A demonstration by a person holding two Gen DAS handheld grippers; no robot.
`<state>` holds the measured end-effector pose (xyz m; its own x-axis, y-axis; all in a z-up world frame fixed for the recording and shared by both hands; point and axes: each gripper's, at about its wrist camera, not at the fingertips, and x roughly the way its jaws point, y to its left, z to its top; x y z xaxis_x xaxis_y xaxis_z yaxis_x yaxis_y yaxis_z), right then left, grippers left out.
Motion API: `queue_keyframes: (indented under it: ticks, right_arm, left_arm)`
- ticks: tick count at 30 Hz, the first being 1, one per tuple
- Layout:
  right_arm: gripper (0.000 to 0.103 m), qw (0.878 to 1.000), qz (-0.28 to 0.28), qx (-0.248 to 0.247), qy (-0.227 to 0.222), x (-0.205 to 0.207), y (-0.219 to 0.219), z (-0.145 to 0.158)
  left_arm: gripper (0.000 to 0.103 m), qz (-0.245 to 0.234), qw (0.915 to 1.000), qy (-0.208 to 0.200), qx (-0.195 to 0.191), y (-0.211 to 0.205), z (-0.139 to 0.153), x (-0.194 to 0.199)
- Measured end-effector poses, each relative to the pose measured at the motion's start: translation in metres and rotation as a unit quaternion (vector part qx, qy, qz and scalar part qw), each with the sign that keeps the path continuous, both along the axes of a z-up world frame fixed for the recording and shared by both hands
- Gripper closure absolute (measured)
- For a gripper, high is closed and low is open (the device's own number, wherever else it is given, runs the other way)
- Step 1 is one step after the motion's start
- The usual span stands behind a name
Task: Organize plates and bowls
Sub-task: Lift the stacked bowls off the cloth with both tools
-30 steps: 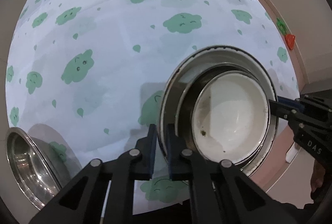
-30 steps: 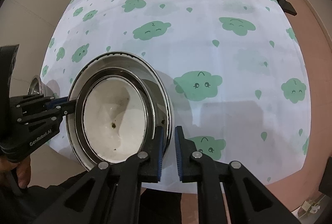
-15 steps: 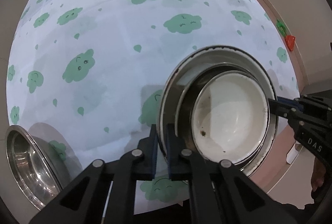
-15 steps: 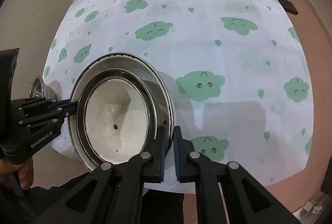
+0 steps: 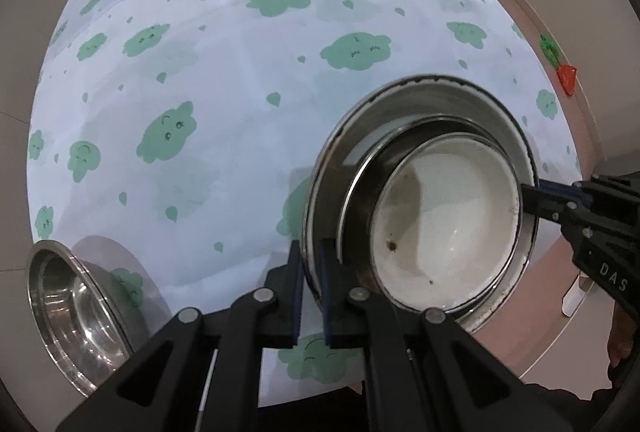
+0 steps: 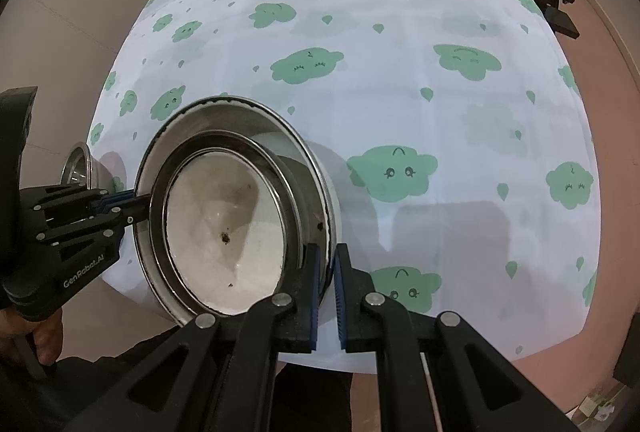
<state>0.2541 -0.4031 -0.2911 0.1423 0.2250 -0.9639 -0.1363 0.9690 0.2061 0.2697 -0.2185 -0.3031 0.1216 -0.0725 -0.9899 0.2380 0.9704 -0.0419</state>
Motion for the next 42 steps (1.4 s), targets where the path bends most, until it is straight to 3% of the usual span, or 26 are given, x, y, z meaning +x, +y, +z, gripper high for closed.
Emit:
queue_keyframes:
  ticks: [19, 29, 34, 42]
  right_arm:
    - [0.095, 0.999, 0.035, 0.002, -0.005, 0.008, 0.018, 0.010]
    - [0.094, 1.000, 0.015, 0.015, 0.001, 0.010, 0.022, -0.003]
    - [0.094, 1.000, 0.018, 0.010, 0.003, 0.005, 0.025, -0.010]
    - [0.095, 1.000, 0.021, 0.004, 0.000, 0.006, 0.029, -0.008]
  left_arm:
    - [0.100, 0.026, 0.9996, -0.011, 0.003, 0.012, 0.008, -0.002]
    - [0.098, 0.041, 0.9992, 0.003, 0.001, 0.023, -0.014, 0.000]
    - [0.100, 0.032, 0.9995, -0.009, -0.001, 0.020, -0.013, -0.002]
    - [0.099, 0.030, 0.9995, 0.004, 0.003, 0.023, -0.012, -0.006]
